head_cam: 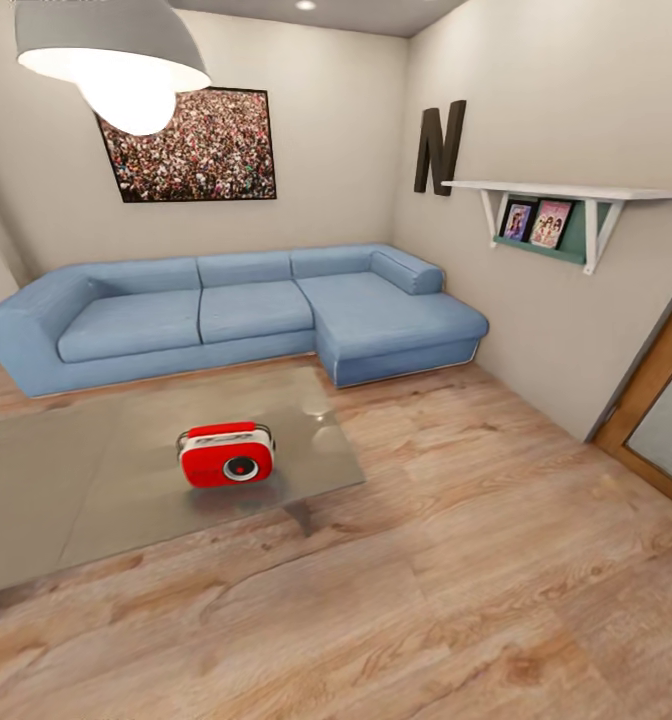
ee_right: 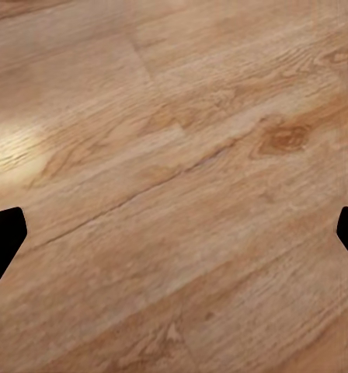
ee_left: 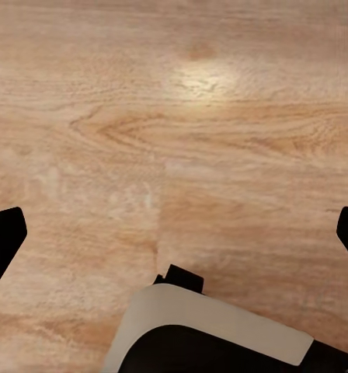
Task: Turn on the radio receiver that's on the table in the living room.
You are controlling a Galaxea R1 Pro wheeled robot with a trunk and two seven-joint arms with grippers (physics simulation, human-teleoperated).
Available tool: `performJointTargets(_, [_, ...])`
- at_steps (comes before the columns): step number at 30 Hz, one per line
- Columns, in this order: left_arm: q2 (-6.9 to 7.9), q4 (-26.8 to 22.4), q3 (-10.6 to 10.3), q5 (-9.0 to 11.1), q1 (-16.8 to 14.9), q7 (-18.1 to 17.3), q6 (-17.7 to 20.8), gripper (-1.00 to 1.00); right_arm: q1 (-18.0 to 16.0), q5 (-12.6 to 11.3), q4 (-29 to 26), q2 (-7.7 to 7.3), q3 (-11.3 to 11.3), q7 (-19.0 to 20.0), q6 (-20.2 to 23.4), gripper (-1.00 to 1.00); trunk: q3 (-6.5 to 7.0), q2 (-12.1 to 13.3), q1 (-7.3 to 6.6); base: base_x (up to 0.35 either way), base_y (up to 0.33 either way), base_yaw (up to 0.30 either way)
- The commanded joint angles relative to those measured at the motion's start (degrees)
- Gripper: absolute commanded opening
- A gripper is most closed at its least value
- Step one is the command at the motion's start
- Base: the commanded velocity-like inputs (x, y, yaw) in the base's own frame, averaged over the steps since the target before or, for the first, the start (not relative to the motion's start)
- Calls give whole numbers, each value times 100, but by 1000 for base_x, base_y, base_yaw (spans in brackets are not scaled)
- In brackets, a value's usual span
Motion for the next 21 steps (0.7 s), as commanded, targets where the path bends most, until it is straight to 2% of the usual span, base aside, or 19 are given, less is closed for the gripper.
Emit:
performJointTargets(1, [0, 0, 0, 0, 0, 1, 0, 100, -1, -1, 0, 0, 0, 0, 1, 100, 0, 0, 0, 2, -2, 177])
performJointTargets(21, [0, 2, 1, 0, 1, 14, -6, 100, -2, 4, 2, -1, 1, 0, 0, 100, -95, 0, 0, 0, 0, 197])
